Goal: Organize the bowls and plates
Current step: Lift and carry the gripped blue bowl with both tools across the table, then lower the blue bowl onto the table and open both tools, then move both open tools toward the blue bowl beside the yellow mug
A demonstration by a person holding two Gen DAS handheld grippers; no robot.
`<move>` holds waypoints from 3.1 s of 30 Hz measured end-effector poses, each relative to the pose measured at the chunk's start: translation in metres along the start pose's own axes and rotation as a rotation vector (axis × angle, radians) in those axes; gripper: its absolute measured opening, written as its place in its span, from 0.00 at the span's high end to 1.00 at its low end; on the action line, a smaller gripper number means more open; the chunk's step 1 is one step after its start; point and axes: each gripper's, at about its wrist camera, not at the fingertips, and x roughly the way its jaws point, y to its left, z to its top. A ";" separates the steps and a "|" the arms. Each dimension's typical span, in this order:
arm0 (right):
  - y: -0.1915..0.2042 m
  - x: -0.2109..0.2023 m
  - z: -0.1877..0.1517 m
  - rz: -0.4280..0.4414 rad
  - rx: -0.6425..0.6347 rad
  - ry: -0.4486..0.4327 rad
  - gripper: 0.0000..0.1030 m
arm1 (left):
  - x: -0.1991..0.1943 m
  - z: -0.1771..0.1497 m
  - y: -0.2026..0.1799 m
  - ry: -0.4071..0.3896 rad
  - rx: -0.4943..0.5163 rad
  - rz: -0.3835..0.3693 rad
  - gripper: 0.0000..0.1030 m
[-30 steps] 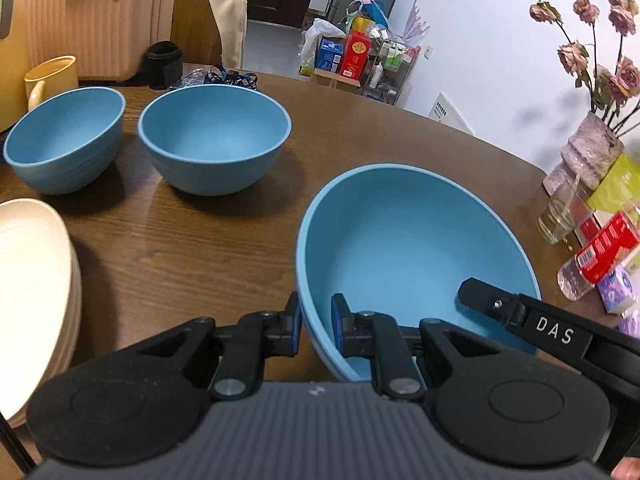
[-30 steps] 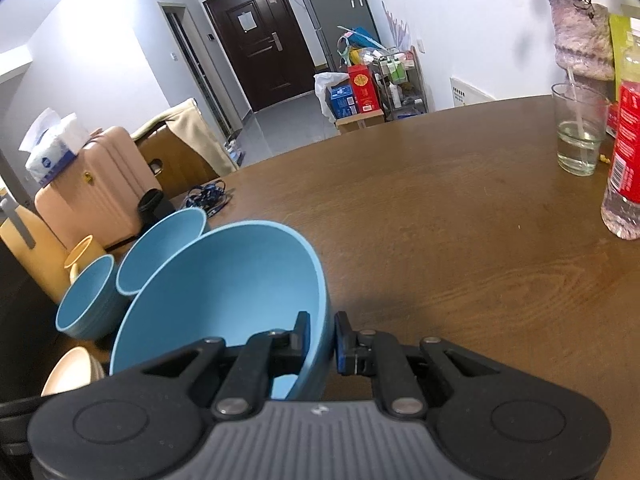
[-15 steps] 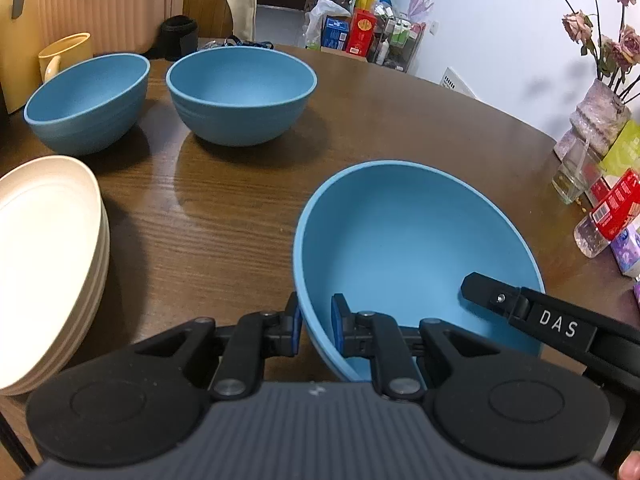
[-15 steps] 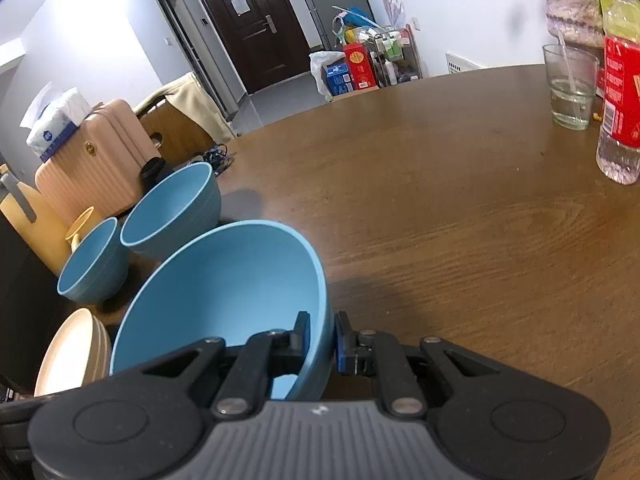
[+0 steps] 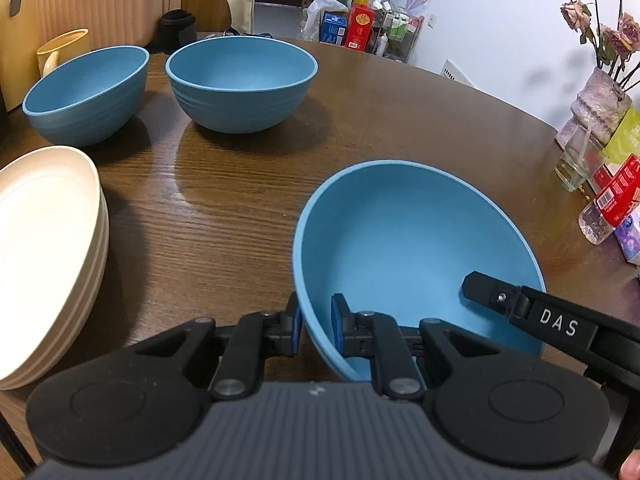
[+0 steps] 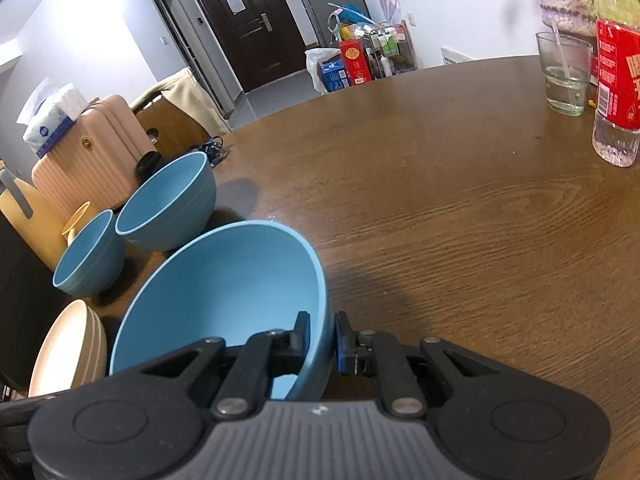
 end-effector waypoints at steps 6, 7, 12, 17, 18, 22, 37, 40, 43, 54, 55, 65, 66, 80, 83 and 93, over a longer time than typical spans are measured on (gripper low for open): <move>-0.002 0.004 -0.001 -0.001 0.004 0.002 0.89 | 0.002 -0.003 -0.002 0.005 0.006 0.002 0.85; -0.002 0.003 -0.001 -0.001 0.004 0.002 0.89 | 0.002 -0.003 -0.001 0.006 0.006 0.001 0.85; -0.003 0.006 -0.002 0.000 0.006 0.006 0.89 | 0.004 -0.003 -0.002 0.005 0.003 0.004 0.85; -0.004 0.008 -0.002 0.004 0.012 0.004 0.89 | 0.004 -0.004 -0.002 0.003 0.006 0.004 0.85; -0.004 0.008 -0.002 0.005 0.014 0.005 0.89 | 0.004 -0.004 -0.002 0.002 0.008 0.004 0.85; -0.005 0.008 -0.003 0.018 0.013 0.004 0.86 | 0.004 -0.004 -0.002 0.003 0.012 0.005 0.85; -0.010 -0.012 -0.003 0.022 0.031 -0.049 0.34 | -0.012 -0.007 0.000 -0.041 0.021 0.016 0.41; -0.012 -0.021 -0.002 0.024 0.034 -0.068 0.19 | -0.021 -0.007 0.002 -0.072 0.025 0.014 0.31; -0.013 -0.031 -0.002 0.031 0.037 -0.083 0.13 | -0.031 -0.009 0.003 -0.097 0.034 0.009 0.23; -0.012 -0.061 -0.010 0.022 0.028 -0.119 0.00 | -0.068 -0.021 0.004 -0.181 0.052 0.009 0.00; -0.011 -0.064 -0.011 0.022 0.024 -0.124 0.00 | -0.070 -0.022 0.005 -0.186 0.054 0.008 0.00; -0.003 -0.087 -0.026 0.003 -0.008 -0.145 0.00 | -0.090 -0.035 0.016 -0.196 0.052 0.011 0.00; -0.002 -0.088 -0.027 0.001 -0.011 -0.146 0.00 | -0.092 -0.037 0.018 -0.198 0.051 0.012 0.00; 0.031 -0.122 -0.035 -0.008 -0.087 -0.194 0.00 | -0.128 -0.045 0.046 -0.237 0.057 0.027 0.00; 0.043 -0.127 -0.035 -0.010 -0.126 -0.201 0.00 | -0.138 -0.043 0.054 -0.255 0.065 0.035 0.00; 0.085 -0.128 -0.024 -0.017 -0.231 -0.211 0.00 | -0.158 -0.025 0.085 -0.286 0.060 0.079 0.00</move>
